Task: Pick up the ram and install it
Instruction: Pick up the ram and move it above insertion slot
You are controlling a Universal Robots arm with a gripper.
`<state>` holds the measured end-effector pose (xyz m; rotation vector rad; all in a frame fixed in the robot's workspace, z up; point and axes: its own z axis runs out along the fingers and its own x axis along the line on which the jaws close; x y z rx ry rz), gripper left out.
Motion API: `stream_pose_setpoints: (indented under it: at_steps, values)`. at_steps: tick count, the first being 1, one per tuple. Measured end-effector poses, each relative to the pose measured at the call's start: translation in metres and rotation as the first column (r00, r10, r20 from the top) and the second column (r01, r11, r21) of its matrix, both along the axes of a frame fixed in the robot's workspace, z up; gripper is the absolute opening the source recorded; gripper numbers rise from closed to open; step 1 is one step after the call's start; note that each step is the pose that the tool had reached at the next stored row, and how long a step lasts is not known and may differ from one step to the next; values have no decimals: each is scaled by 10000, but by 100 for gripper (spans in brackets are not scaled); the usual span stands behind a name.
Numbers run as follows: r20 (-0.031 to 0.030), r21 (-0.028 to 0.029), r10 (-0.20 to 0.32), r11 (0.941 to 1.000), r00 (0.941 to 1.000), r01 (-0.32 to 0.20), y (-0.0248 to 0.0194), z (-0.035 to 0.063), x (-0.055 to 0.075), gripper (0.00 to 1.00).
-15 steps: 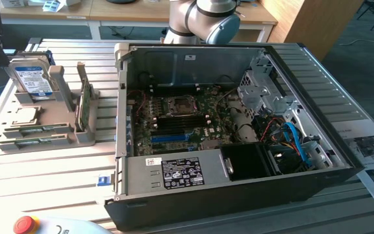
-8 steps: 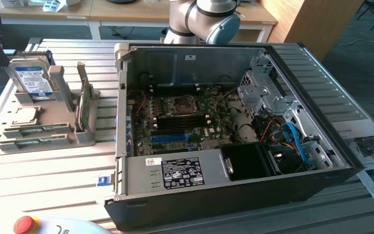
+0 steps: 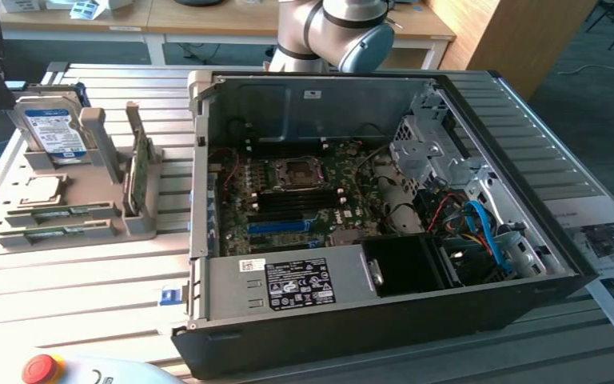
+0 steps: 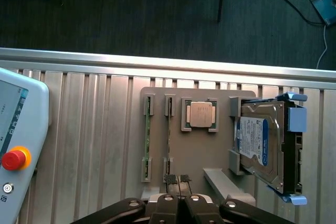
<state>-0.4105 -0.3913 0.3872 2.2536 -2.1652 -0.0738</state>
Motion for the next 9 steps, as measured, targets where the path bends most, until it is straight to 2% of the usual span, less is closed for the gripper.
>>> stream_pose_setpoints:
  at_steps: [1,2,3,9]
  values:
    - [0,0,0,10000,10000,0,0,0,0,16]
    - [0,0,0,10000,10000,0,0,0,0,16]
    - [1,0,0,10000,10000,0,0,0,0,24]
    - [0,0,0,10000,10000,0,0,0,0,24]
